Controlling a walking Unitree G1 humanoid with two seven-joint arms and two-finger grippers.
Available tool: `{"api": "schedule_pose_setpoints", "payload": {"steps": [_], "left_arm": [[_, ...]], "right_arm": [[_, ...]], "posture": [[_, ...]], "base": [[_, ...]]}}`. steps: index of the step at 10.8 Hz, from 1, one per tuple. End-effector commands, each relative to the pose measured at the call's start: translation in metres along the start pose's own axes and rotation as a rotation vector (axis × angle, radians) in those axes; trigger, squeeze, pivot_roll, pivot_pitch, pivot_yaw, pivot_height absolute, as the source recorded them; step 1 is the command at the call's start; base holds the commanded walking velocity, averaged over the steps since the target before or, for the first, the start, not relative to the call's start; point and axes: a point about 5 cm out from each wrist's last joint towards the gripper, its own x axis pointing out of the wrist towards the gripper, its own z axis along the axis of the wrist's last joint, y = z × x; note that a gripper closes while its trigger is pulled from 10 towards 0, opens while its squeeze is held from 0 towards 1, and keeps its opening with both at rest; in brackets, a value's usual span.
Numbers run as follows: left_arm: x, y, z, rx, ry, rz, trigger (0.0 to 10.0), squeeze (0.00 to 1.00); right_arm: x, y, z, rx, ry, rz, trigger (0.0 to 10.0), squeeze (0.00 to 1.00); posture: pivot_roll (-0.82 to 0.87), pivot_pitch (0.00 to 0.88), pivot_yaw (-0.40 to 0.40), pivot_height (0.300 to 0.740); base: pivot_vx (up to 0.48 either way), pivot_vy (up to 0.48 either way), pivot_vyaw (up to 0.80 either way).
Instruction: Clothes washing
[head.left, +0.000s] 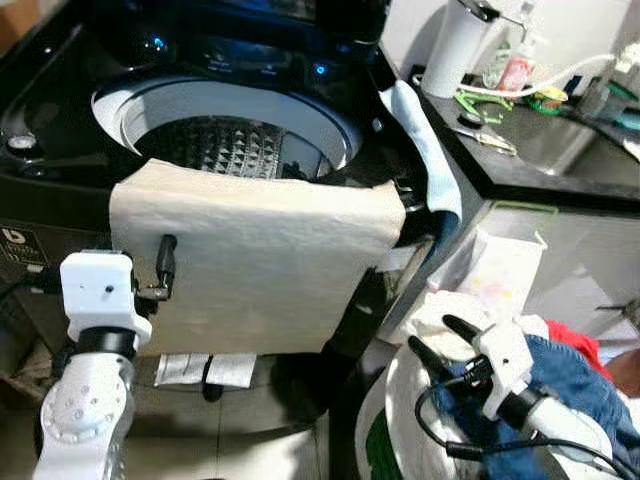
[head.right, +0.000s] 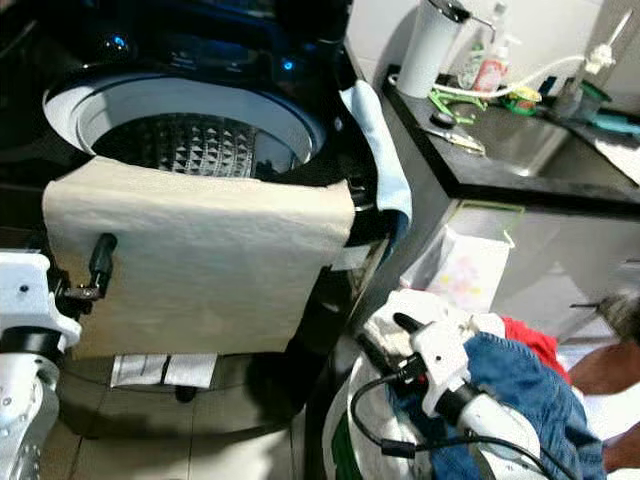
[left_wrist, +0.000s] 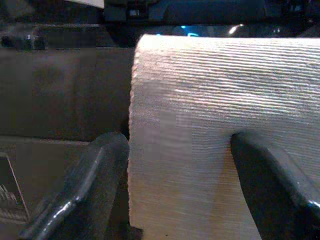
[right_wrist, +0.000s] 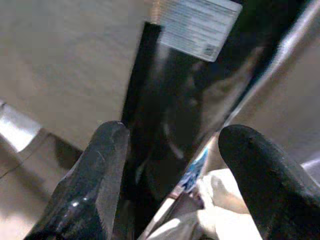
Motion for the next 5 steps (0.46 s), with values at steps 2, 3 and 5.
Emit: {"api": "schedule_pose_setpoints", "payload": {"steps": [2,3,5], "left_arm": [[0.004,0.007,-0.011,0.061,0.045,0.007,10.0,0.00],[0.005,0.007,-0.011,0.057,0.044,0.005,10.0,0.00],[0.008,0.003,-0.012,0.051,0.037,0.006,10.0,0.00]], "right_arm": [[0.018,-0.019,0.040,-0.041,-0.150,-0.119,10.0,0.00],[0.026,-0.019,0.053,-0.046,-0.200,-0.124,10.0,0.00],[0.037,-0.013,0.056,-0.052,-0.217,-0.105,10.0,0.00]], "posture": [[0.17,0.000,-0.116,0.740],[0.17,0.000,-0.116,0.740],[0.19,0.000,-0.130,0.740]], "base": [[0.000,0.000,0.00],[0.000,0.000,-0.61],[0.000,0.000,-0.55]]}}
